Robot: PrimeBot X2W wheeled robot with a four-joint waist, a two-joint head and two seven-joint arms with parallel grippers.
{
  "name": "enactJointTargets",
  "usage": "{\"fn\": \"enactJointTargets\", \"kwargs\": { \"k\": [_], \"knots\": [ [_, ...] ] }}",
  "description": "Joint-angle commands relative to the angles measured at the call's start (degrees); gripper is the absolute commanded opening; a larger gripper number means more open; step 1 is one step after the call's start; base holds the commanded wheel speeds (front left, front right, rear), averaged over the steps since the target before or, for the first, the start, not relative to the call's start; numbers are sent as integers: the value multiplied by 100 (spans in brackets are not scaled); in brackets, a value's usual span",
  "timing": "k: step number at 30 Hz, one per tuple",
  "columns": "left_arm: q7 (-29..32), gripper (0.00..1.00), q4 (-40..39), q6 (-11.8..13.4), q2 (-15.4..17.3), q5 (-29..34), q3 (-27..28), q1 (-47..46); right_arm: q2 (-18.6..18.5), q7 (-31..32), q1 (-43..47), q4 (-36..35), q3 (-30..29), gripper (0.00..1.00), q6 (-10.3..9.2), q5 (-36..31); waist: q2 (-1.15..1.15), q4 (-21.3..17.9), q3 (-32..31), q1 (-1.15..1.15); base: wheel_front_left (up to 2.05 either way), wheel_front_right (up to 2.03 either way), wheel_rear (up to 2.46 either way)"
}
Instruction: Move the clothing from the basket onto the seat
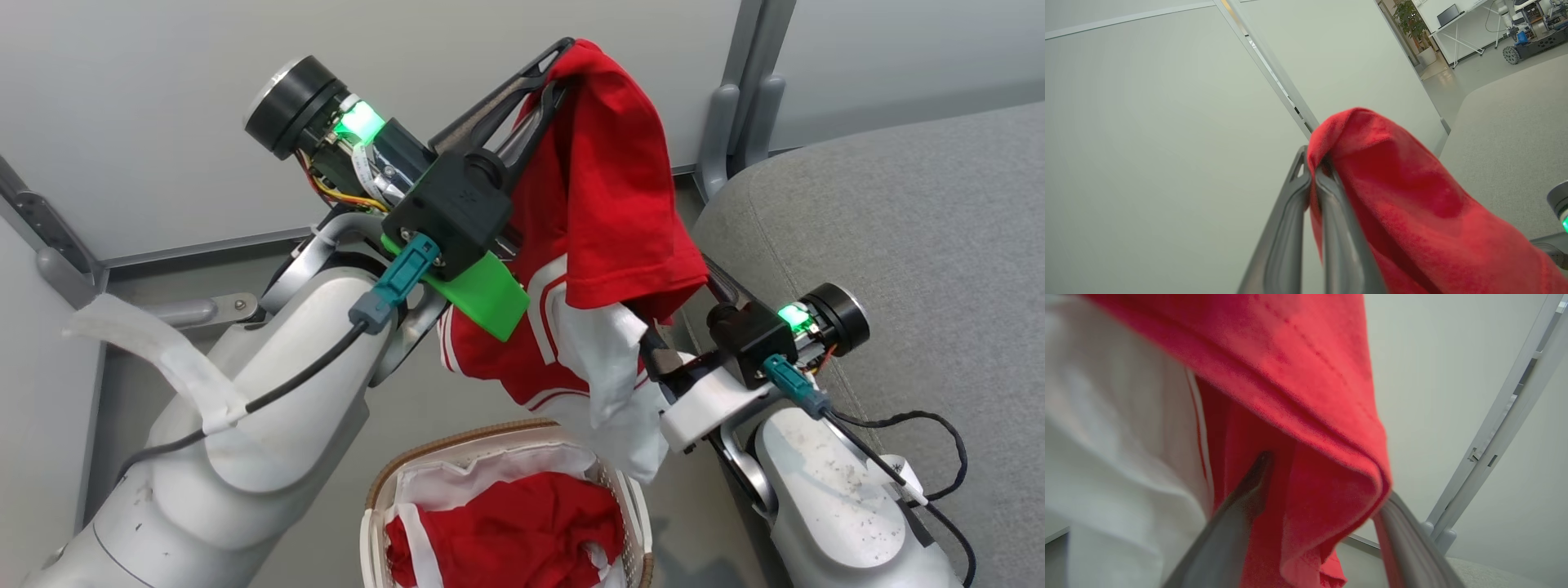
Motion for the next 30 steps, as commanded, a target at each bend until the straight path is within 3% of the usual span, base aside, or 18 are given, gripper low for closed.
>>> {"fn": "enactJointTargets", "kwargs": {
  "k": [1,2,3,4,5,6,7,14,15,17,18,26,30],
  "knots": [
    [27,0,-87,-10,12,-87,-17,-36,-16,-2,-91,33,78,100,-6,-21,0,65,-42,0,0,0,0],
    [34,0,-141,-10,32,-97,-45,12,-17,-2,-116,40,124,100,-7,-3,0,90,-54,0,0,0,0],
    [36,0,-186,-10,49,-111,-56,58,-17,-2,-135,42,154,88,-7,5,0,107,-61,0,0,0,0],
    [53,0,-227,-10,84,-134,-60,123,-19,-2,-142,49,176,45,-7,12,0,125,-69,0,0,0,0],
    [75,0,-251,6,108,-164,-47,180,-22,-2,-145,58,184,40,-7,21,0,137,-74,0,0,0,0],
    [83,0,-269,35,134,-206,-26,244,-20,-2,-147,63,199,9,-6,35,0,151,-79,0,0,0,0],
    [91,0,-277,57,160,-238,-5,292,-19,-2,-150,42,218,0,-6,52,0,162,-82,0,0,0,0],
    [-123,0,-168,323,261,-590,197,981,-20,-2,-113,22,266,0,-7,113,0,180,-126,0,0,0,0],
    [-216,10,-143,324,258,-670,211,1092,-20,-2,-117,0,266,0,-7,119,0,178,-135,0,0,0,0],
    [-424,91,-13,375,298,-764,267,1316,-19,-2,-135,-50,243,0,-7,148,0,172,-145,0,0,0,0],
    [-549,100,83,419,319,-781,280,1448,-19,-2,-151,-70,226,0,-7,158,0,169,-146,0,0,0,0],
    [-1028,100,841,456,255,-922,260,2269,-18,-2,-223,-84,67,0,-7,173,0,151,-161,0,0,0,0],
    [-1074,100,1038,328,108,-1151,378,2615,-18,-3,-231,-107,35,0,-7,122,0,139,-158,0,0,0,0]
  ]
}}
